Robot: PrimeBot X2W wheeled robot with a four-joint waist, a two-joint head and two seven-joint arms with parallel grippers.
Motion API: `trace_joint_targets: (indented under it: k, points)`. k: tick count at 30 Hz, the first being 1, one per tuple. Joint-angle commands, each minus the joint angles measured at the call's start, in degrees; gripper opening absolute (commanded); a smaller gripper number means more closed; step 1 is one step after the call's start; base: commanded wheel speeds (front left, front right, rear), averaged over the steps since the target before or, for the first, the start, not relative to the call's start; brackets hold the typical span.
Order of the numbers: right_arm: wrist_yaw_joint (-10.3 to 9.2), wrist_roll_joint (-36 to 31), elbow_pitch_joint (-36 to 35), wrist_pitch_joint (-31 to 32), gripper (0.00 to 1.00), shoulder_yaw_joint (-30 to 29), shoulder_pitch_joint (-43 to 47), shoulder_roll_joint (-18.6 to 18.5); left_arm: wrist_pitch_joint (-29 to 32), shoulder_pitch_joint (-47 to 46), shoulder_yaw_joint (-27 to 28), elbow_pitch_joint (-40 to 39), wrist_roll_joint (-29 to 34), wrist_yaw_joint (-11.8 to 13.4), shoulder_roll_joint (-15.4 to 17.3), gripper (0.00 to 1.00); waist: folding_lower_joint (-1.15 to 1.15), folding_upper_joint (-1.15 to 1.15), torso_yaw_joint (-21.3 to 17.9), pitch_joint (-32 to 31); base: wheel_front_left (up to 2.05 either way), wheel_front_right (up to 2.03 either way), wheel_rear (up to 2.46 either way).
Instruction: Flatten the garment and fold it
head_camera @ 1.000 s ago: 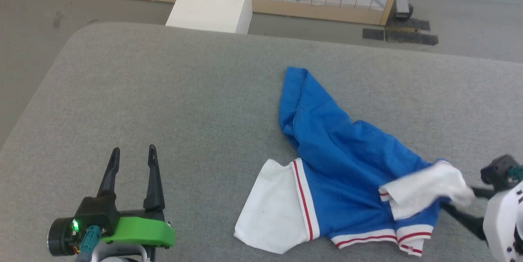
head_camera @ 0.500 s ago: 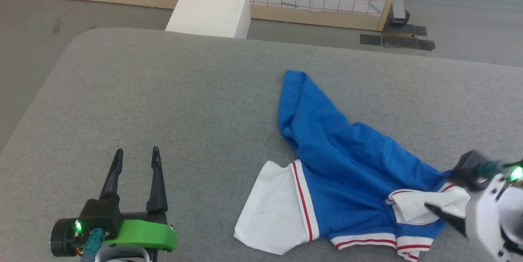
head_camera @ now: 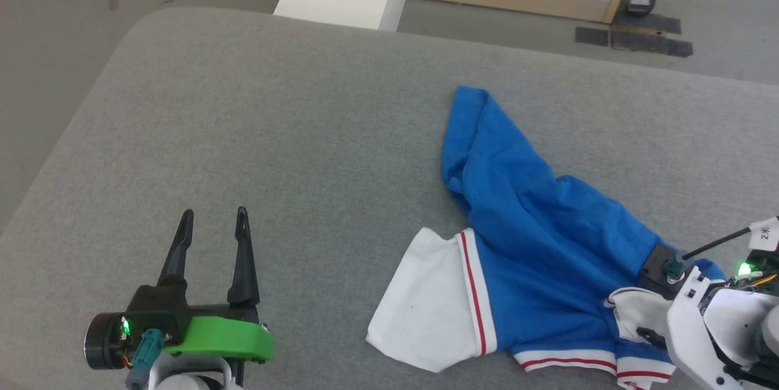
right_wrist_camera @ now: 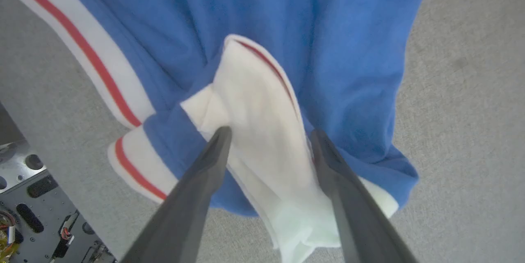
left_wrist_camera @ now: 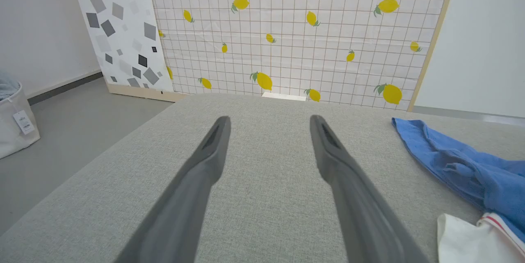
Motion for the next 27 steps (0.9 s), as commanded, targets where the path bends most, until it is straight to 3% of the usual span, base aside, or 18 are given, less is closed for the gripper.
trace_joint_targets:
  k: [1, 3, 4, 5, 12, 19, 27]
  points:
    - [-0.11, 0.92, 1.05, -0.51, 1.0, 0.6, -1.08, 0.89, -0.21, -0.9, -0.04, 0.15, -0.31, 0.48, -0.19, 1.0, 0.0, 0.0, 1.0, 1.01, 0.0, 0.0, 0.0]
    - [-0.11, 1.44, 2.64, -1.57, 1.0, 1.69, -1.88, 1.51, -0.21, -0.85, -0.14, 0.19, -0.47, 0.7, -0.19, 1.0, 0.0, 0.0, 1.27, 1.15, 0.0, 0.0, 0.0]
    - [-0.11, 1.47, 3.21, -2.81, 0.22, 2.22, -2.32, 1.79, -0.21, -0.82, -0.2, 0.22, -0.55, 0.82, -0.19, 1.0, 0.0, 0.0, 1.35, 1.17, 0.0, 0.0, 0.0]
    - [-0.11, 1.9, 3.72, -4.02, 0.0, 2.32, -2.53, 2.09, -0.21, -0.78, -0.21, 0.23, -0.61, 0.92, -0.19, 1.0, 0.0, 0.0, 1.35, 1.16, 0.0, 0.0, 0.0]
    - [-0.11, 5.91, 5.11, -11.29, 0.0, -0.27, -3.9, 1.94, -0.21, 0.15, 0.8, 0.08, -0.55, 1.38, -0.19, 1.0, 0.0, 0.0, -0.36, 0.17, 0.0, 0.0, 0.0]
    - [-0.11, 9.94, 7.89, -15.03, 0.0, -8.63, -5.07, 1.47, -0.21, -0.54, 0.46, -0.17, -0.34, 0.83, -0.19, 1.0, 0.0, 0.0, -2.16, 0.74, 0.0, 0.0, 0.0]
    - [-0.11, 14.18, 25.35, -16.21, 0.0, -18.22, -3.5, 3.5, -0.21, -2.67, -1.07, -0.15, -0.59, 0.67, -0.19, 1.0, 0.0, 0.0, -1.54, 4.07, 0.0, 0.0, 0.0]
